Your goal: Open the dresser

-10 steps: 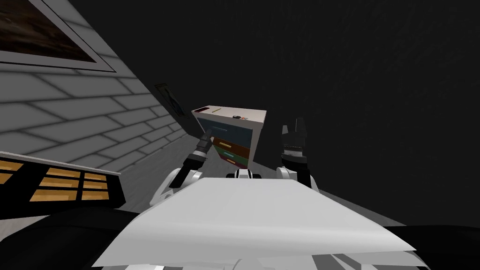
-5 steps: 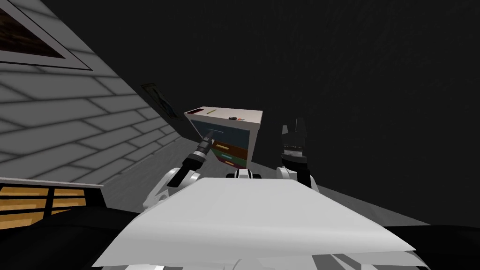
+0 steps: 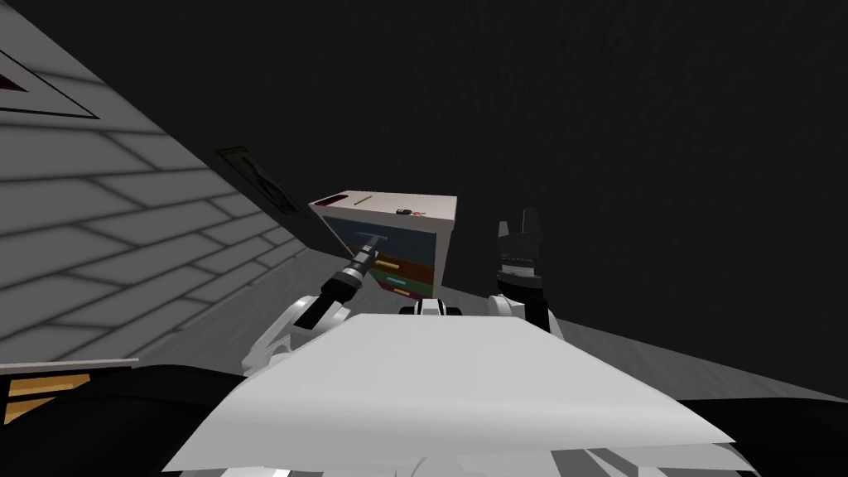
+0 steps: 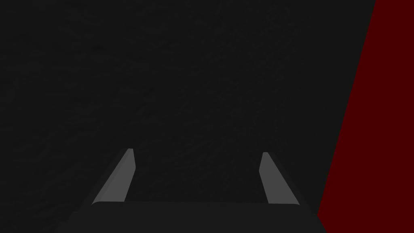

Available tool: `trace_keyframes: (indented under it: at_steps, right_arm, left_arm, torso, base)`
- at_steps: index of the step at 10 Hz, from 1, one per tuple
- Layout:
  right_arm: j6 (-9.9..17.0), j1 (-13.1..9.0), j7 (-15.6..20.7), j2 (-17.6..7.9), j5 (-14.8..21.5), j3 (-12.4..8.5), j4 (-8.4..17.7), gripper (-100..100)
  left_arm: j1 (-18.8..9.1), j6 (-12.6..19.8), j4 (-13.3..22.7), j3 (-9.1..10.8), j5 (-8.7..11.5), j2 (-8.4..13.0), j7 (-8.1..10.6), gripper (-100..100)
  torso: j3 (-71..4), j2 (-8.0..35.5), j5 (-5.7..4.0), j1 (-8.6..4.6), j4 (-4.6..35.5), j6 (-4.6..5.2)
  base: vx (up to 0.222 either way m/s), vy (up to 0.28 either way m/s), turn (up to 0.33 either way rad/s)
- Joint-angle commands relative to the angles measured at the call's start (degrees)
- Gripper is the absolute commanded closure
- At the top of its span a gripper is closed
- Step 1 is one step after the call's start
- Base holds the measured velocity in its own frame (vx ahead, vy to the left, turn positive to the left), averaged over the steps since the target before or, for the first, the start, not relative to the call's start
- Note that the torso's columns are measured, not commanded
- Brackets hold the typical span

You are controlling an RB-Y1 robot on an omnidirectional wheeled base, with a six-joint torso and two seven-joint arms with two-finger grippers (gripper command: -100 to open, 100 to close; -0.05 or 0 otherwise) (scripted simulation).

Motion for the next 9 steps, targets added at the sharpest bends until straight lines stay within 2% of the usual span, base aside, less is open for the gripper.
trace_keyframes:
  at_steps: [1,3,4,6,7,9]
  right_arm:
    - [0.0,0.0,0.0,0.0,0.0,0.0,0.0,0]
    - [0.0,0.0,0.0,0.0,0.0,0.0,0.0,0]
    - [0.0,0.0,0.0,0.0,0.0,0.0,0.0,0]
    - [0.0,0.01,0.0,0.0,0.0,0.0,0.0,0]
    - [0.0,0.01,0.0,0.0,0.0,0.0,0.0,0]
    - [0.0,-0.01,0.0,0.0,0.0,0.0,0.0,0]
  left_arm:
    - [0.1,3.59,-1.37,-0.25,-0.24,2.03,0.92,-100]
    - [0.24,5.75,-3.24,-0.39,-0.41,3.54,1.49,-100]
    - [0.16,4.91,-2.53,-0.35,-0.35,3.02,1.26,-100]
    - [0.16,5.37,-2.86,-0.31,-0.39,3.06,1.35,-100]
    - [0.16,5.44,-2.89,-0.31,-0.39,3.06,1.36,100]
    - [0.8,5.4,-3.98,-0.55,-0.43,3.27,1.22,100]
  torso:
    - [0.0,0.0,0.0,0.01,0.0,0.0]
    - [0.0,0.01,0.01,0.03,0.0,0.01]
    - [-0.01,-0.01,0.01,0.03,0.0,0.01]
    - [-0.12,-0.22,-0.01,-0.05,-0.05,0.01]
    - [-0.08,-0.09,-0.01,0.0,-0.04,0.0]
    - [0.24,0.25,0.24,0.27,-0.22,-0.03]
  base:
    - [0.025,0.008,-0.089]
    - [0.021,0.008,-0.094]
    - [0.01,0.005,-0.019]
    - [0.075,-0.016,-0.013]
    - [0.008,-0.002,0.001]
    - [-0.132,0.036,0.045]
